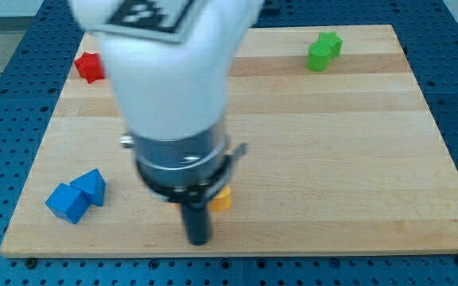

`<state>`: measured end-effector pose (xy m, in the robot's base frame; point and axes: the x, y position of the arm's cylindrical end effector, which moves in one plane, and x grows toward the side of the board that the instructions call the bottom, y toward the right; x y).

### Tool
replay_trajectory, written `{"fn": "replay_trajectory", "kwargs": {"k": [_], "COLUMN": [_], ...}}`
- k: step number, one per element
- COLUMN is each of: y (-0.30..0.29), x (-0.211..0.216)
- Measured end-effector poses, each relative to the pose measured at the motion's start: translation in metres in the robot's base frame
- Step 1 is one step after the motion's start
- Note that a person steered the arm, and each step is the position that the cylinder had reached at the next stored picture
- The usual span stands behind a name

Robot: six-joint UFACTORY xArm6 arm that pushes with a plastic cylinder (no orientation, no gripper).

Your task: Move the yellow blocks horizontal to the blue triangle

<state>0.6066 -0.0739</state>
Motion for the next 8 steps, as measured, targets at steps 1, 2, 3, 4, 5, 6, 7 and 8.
{"fn": "replay_trajectory", "kwargs": {"k": [1,2,3,4,5,6,7,8], "y": [-0.031,-0.038,0.003,0.056,0.099,0.15,0.121,0.104], "x": [-0.028,-0.055,-0.061,-0.053,-0.044,-0.044,-0.04,-0.011]}}
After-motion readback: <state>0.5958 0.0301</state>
